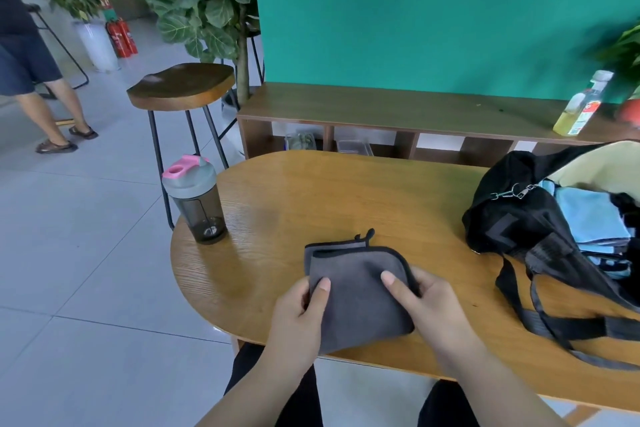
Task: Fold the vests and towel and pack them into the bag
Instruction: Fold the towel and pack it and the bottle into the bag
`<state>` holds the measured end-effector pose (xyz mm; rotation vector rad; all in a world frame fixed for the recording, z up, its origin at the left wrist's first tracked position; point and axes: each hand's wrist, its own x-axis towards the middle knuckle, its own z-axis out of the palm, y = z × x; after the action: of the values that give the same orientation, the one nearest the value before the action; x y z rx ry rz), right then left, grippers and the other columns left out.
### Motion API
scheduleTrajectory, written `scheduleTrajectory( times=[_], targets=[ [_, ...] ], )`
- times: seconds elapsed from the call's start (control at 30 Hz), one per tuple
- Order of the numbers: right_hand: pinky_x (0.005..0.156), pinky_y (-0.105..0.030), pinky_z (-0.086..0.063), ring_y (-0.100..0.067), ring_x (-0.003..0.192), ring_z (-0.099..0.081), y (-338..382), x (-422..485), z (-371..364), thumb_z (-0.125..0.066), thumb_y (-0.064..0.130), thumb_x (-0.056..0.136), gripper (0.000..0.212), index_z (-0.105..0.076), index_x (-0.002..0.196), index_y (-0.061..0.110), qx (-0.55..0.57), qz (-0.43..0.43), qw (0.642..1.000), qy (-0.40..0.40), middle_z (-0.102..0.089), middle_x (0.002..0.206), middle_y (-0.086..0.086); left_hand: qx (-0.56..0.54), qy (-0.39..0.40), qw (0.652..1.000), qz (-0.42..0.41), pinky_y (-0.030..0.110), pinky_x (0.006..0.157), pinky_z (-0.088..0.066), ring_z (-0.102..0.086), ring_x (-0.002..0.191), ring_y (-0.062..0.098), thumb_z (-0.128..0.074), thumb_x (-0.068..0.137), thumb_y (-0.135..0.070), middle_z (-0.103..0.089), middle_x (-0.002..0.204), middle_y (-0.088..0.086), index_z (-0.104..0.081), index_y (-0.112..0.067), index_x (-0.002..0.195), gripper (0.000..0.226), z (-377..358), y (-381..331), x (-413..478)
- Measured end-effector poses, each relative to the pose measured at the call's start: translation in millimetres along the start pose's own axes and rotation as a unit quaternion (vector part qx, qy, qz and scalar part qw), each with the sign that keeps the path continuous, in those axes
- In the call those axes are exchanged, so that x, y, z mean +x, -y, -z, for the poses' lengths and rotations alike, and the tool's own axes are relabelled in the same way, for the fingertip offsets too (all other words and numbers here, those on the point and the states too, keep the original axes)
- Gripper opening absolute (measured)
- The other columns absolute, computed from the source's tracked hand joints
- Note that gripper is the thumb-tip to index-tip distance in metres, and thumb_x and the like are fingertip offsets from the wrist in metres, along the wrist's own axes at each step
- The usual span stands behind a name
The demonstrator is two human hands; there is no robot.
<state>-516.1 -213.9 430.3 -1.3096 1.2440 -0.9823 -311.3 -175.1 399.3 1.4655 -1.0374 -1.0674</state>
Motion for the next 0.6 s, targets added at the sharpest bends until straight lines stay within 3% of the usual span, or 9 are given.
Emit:
scheduleTrajectory(
  times=[0.1,0.17,0.23,0.3,0.43,0.53,0.6],
  targets=[
    [0.081,-0.021,-0.059,-0.004,0.104,-0.074,5,21,-6,-0.073,0.037,0.098,0.031,-0.065,0.128,0.041,0.041,-0.036,0.998,0.02,-0.078,0.113,0.013,-0.015,-0.053,0.997,0.061,0.023,0.076,-0.052,-0.068,0.092,0.002,-0.052,0.107,-0.047,-0.074,0.098,-0.016,-0.068,-0.035,0.101,0.021,-1,-3,25],
    [0.085,-0.025,-0.06,-0.006,0.104,-0.074,-1,38,-10,-0.071,0.033,0.101,0.041,-0.057,0.137,0.048,0.031,-0.041,0.998,0.027,-0.077,0.115,0.01,-0.019,-0.078,0.994,0.076,0.027,0.085,-0.051,-0.065,0.108,0.007,-0.053,0.106,-0.049,-0.07,0.115,-0.015,-0.065,-0.034,0.118,0.022,0,2,45],
    [0.097,-0.034,-0.058,-0.004,0.113,-0.069,-10,53,-15,-0.067,0.027,0.104,0.046,-0.054,0.14,0.053,-0.014,-0.027,0.999,0.019,-0.072,0.122,0.014,-0.016,-0.073,0.995,0.062,0.031,0.1,-0.047,-0.057,0.125,0.008,-0.058,0.104,-0.048,-0.06,0.136,-0.017,-0.049,-0.036,0.147,0.046,1,7,58],
    [0.099,-0.03,-0.052,0.0,0.119,-0.058,-21,65,-19,-0.062,0.024,0.105,0.047,-0.054,0.137,0.058,-0.116,0.002,0.993,-0.002,-0.063,0.129,0.021,0.043,-0.043,0.998,0.014,0.026,0.108,-0.042,-0.05,0.133,0.002,-0.062,0.104,-0.039,-0.051,0.147,-0.023,-0.033,-0.041,0.159,0.062,1,18,63],
    [0.08,-0.011,-0.043,-0.003,0.115,-0.057,-54,67,-25,-0.057,0.024,0.106,0.038,-0.062,0.134,0.05,-0.265,0.029,0.963,-0.035,-0.06,0.128,0.022,0.283,-0.02,0.956,-0.073,0.014,0.104,-0.036,-0.05,0.135,0.004,-0.057,0.106,-0.029,-0.045,0.154,-0.015,-0.041,-0.034,0.157,0.053,0,40,53],
    [0.085,-0.011,-0.044,-0.004,0.114,-0.059,-71,62,-30,-0.056,0.025,0.107,0.032,-0.065,0.135,0.039,-0.32,0.066,0.942,-0.07,-0.059,0.127,0.019,0.327,-0.049,0.94,-0.081,0.009,0.095,-0.039,-0.054,0.123,0.003,-0.053,0.108,-0.034,-0.031,0.159,-0.012,-0.034,-0.029,0.161,0.056,-5,37,48],
    [0.091,-0.017,-0.048,-0.005,0.113,-0.059,-72,63,-33,-0.056,0.025,0.108,0.034,-0.064,0.139,0.036,-0.345,0.084,0.931,-0.088,-0.058,0.131,0.018,0.363,-0.054,0.925,-0.101,0.01,0.1,-0.037,-0.049,0.128,0.003,-0.051,0.108,-0.034,-0.025,0.164,-0.011,-0.031,-0.027,0.161,0.058,-8,38,50]
  ],
)
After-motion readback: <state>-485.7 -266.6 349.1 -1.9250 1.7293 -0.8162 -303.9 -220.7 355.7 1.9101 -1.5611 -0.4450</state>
